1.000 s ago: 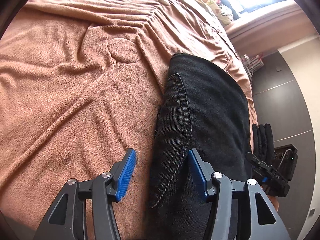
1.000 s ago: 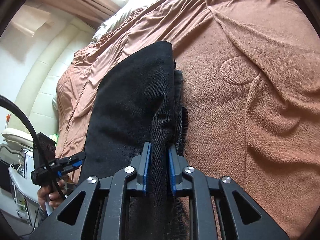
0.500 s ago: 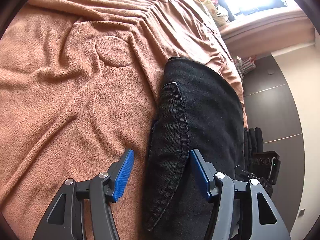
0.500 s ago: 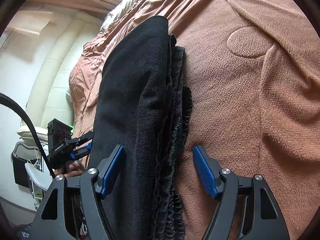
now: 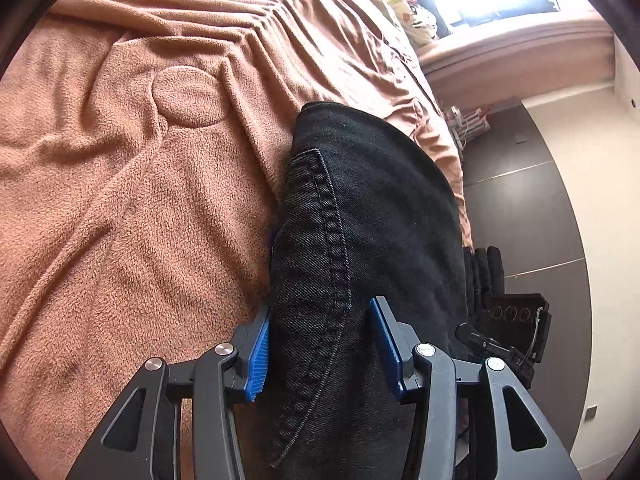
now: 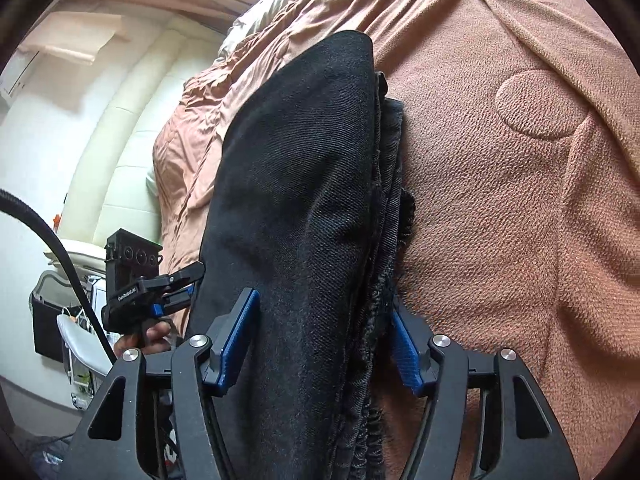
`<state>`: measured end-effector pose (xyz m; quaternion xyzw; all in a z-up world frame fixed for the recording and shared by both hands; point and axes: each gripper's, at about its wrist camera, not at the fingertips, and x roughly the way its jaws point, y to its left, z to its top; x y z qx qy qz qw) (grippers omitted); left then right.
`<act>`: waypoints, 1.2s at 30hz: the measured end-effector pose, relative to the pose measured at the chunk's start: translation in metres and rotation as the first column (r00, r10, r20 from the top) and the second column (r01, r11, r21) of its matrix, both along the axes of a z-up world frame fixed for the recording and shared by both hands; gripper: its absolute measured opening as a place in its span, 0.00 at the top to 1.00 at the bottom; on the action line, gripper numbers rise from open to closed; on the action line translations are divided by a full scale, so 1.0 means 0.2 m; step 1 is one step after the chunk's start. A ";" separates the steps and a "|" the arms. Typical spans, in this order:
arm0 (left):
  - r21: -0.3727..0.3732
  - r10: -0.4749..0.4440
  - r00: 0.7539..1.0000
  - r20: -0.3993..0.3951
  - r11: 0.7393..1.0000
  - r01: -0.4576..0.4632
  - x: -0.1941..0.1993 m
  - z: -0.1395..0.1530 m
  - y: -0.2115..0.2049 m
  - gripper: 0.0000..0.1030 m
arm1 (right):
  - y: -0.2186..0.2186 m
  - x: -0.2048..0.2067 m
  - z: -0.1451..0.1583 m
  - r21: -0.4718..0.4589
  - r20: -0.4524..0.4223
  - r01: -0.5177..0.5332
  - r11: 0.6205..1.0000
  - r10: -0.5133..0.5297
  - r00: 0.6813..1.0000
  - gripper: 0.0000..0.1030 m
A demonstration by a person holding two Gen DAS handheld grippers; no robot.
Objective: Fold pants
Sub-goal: 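Close the left tool on the pocket seam while the right tool grips the bundle, then lift and carry the folded pants with both tools toward the headboard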
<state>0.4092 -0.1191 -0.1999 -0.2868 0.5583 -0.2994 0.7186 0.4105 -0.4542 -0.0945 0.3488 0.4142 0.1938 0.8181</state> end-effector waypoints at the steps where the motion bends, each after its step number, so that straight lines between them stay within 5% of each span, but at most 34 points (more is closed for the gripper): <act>1: -0.006 0.001 1.000 0.004 1.000 -0.001 0.00 0.01 0.00 0.55 | 0.00 -0.01 0.00 0.000 0.009 -0.002 1.000 0.002 1.000 0.48; 12: 0.042 -0.081 0.996 -0.041 0.996 0.083 0.00 -0.07 -0.06 0.49 | 0.03 0.02 -0.06 -0.051 -0.083 0.005 0.999 -0.009 0.996 0.46; 14: 0.049 -0.071 0.997 -0.034 0.996 0.072 0.00 -0.06 -0.06 0.55 | 0.03 0.05 -0.06 -0.037 -0.096 0.007 0.999 -0.010 0.995 0.45; 20: 0.025 -0.037 0.999 0.000 0.999 0.037 -0.01 0.01 0.01 0.73 | 0.10 0.10 -0.05 -0.023 -0.056 -0.020 1.000 0.018 0.998 0.48; 36: 0.054 0.066 0.996 0.061 0.996 -0.069 -0.02 0.13 0.38 0.74 | 0.34 0.25 -0.03 -0.015 0.048 -0.107 0.994 0.108 0.993 0.68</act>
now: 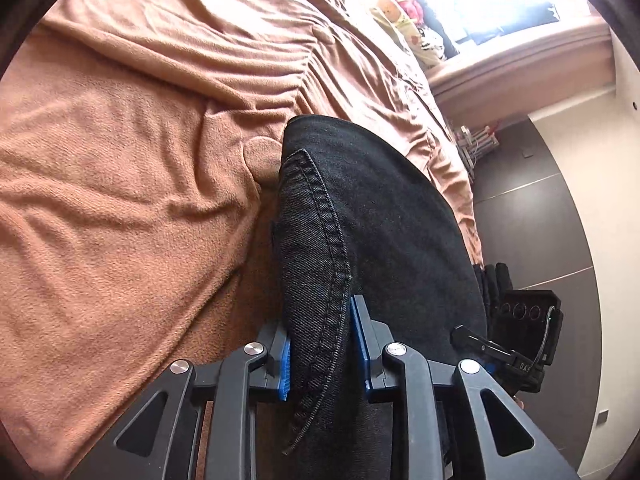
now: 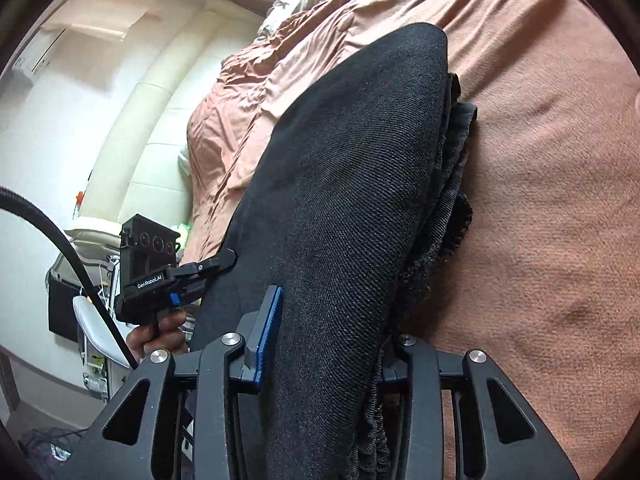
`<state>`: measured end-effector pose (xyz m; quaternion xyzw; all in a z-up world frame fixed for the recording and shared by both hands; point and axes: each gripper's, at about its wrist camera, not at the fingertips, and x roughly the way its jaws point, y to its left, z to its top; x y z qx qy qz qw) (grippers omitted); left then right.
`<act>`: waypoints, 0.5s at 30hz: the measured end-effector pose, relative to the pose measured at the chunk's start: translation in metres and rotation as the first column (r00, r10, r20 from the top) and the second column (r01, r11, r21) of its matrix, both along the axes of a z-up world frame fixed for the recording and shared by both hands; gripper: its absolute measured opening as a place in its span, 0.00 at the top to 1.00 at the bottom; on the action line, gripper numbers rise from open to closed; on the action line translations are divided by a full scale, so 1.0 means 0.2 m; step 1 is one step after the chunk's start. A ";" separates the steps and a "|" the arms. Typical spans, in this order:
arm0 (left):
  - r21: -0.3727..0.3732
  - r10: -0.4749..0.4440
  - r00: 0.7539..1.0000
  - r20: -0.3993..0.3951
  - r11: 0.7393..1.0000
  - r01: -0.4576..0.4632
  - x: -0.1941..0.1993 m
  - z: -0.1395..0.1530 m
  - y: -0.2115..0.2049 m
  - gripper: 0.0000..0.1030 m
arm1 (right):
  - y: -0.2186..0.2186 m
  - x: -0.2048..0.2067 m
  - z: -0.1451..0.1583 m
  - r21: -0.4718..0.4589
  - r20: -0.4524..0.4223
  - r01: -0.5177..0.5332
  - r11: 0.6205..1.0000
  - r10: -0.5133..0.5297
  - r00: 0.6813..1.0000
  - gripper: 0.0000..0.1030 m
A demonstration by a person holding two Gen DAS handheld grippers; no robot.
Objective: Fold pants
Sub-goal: 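Lift and carry the folded pants with both tools toward the headboard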
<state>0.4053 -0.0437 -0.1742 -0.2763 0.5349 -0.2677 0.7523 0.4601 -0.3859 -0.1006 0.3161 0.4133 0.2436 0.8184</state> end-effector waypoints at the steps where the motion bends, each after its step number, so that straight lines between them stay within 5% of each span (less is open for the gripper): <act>1: -0.002 0.007 1.000 0.007 1.000 -0.007 0.00 0.02 0.02 0.74 | 0.02 0.01 0.02 -0.006 0.011 -0.010 1.000 0.010 1.000 0.69; 15: 0.018 0.101 0.990 0.098 0.994 -0.103 -0.02 0.37 0.34 0.74 | 0.28 0.13 0.21 -0.057 0.129 -0.096 0.994 0.102 0.986 0.69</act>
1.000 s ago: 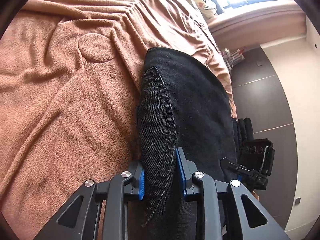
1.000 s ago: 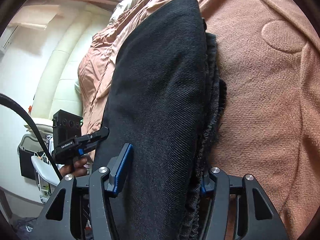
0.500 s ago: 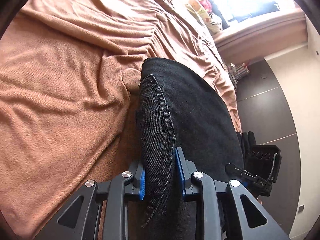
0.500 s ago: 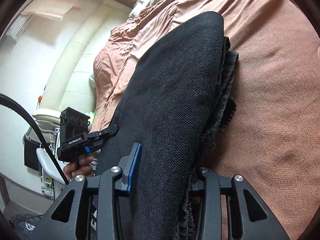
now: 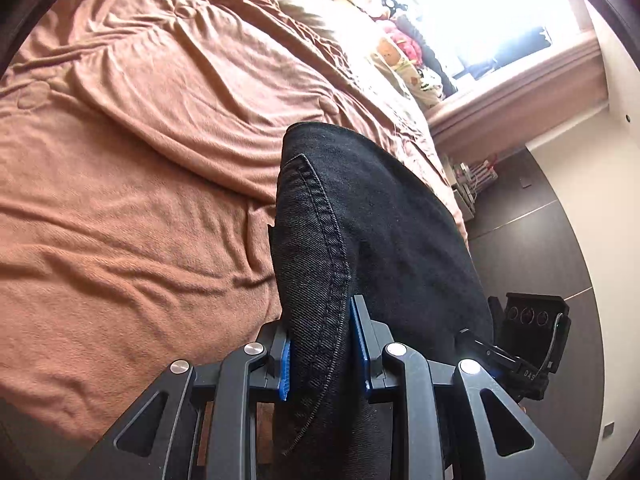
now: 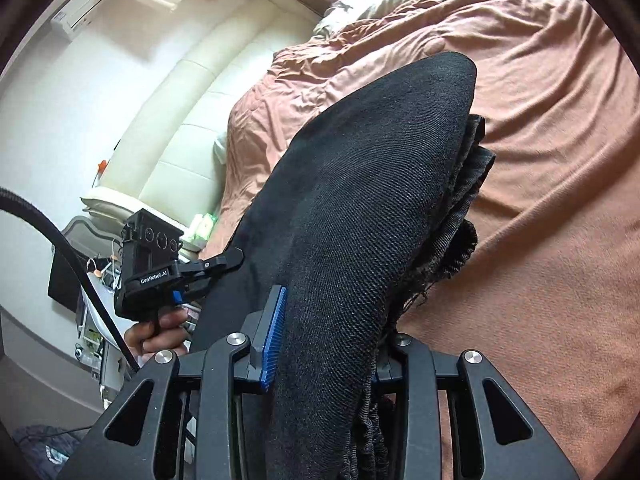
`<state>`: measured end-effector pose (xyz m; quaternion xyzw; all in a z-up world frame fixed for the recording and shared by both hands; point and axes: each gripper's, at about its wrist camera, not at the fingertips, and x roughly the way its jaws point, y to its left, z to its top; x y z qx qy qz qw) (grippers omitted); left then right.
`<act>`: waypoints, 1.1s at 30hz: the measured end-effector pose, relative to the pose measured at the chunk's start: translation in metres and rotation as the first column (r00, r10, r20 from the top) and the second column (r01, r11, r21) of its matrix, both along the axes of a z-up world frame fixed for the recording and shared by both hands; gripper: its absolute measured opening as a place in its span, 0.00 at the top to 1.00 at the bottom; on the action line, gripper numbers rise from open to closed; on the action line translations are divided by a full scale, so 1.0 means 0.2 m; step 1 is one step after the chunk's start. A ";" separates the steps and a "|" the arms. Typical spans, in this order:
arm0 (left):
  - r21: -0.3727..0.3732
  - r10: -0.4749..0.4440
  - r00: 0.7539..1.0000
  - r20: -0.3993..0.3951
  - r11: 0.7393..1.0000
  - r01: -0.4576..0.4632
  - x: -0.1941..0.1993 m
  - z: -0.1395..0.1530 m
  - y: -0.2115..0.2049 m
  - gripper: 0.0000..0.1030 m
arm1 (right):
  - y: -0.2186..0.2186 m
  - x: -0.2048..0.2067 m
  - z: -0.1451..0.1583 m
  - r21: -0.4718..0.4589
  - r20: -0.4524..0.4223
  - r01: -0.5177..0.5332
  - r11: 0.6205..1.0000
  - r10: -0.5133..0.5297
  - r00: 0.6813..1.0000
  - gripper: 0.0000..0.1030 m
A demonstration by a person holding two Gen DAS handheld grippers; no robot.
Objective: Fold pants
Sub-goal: 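Lift and carry the folded pants with both tools toward the headboard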
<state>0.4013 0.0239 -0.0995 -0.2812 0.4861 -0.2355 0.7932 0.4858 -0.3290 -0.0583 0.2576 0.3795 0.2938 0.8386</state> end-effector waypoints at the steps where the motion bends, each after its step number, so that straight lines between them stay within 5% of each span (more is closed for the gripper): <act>1: 0.001 0.005 1.000 0.005 1.000 -0.005 0.00 0.03 0.04 0.74 | 0.03 0.01 0.02 -0.001 0.009 -0.006 1.000 0.006 1.000 0.69; 14: -0.010 0.035 0.999 0.039 0.999 -0.035 0.11 0.17 0.51 0.74 | 0.39 0.15 0.09 -0.030 0.095 -0.058 0.998 0.060 0.994 0.69; 33: 0.003 0.189 0.982 0.018 0.982 -0.189 0.35 -0.03 1.43 0.74 | 1.21 0.72 -0.09 -0.090 0.085 -0.233 0.968 0.240 0.967 0.69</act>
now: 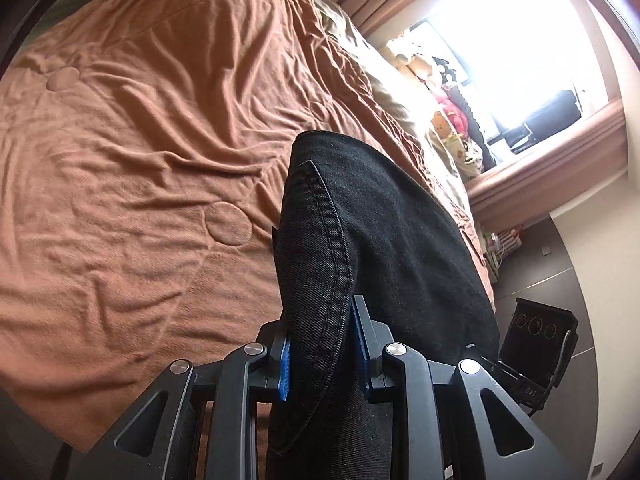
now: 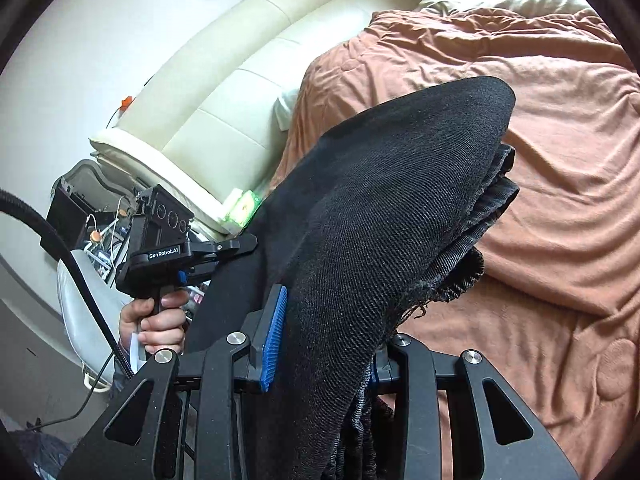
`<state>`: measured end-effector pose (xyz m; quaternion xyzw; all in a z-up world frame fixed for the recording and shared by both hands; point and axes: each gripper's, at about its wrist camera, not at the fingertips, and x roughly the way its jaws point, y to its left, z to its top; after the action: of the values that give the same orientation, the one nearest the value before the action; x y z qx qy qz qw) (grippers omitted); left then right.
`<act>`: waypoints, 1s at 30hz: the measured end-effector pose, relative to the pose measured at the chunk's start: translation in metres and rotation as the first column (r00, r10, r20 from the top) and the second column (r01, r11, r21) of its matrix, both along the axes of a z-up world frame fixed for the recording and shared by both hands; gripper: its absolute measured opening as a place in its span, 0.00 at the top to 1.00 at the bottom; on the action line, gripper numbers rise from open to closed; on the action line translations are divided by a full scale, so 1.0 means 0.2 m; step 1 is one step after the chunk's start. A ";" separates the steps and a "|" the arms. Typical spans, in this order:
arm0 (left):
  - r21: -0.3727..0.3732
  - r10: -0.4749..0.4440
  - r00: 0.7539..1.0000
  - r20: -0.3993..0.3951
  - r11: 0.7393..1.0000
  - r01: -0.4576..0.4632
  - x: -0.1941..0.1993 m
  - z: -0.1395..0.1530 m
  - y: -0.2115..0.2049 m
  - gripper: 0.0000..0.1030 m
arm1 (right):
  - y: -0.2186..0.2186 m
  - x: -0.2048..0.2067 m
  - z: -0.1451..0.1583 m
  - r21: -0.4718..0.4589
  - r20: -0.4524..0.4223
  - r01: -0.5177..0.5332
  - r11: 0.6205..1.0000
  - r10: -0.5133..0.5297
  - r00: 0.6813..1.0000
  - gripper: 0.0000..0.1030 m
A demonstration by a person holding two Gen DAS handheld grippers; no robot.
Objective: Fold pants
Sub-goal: 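Lift and carry the folded pants with both tools toward the headboard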
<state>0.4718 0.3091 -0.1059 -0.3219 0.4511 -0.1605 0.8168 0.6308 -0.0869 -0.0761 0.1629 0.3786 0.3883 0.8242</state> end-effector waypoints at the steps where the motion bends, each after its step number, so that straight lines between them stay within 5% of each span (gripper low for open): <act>1: 0.004 0.003 1.000 -0.002 1.000 -0.003 0.01 -0.01 0.04 0.74 | 0.04 0.04 -0.01 -0.004 -0.003 -0.010 1.000 0.010 1.000 0.70; 30: 0.223 0.006 1.000 0.009 0.975 -0.008 0.34 0.02 1.21 0.74 | 1.46 0.72 -0.15 -0.069 0.049 -0.224 0.972 0.227 0.973 0.70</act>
<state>0.5398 0.5511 -0.1010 -0.2291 0.4616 -0.1071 0.8503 0.7741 0.2043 -0.1052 0.0816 0.3834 0.4717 0.7898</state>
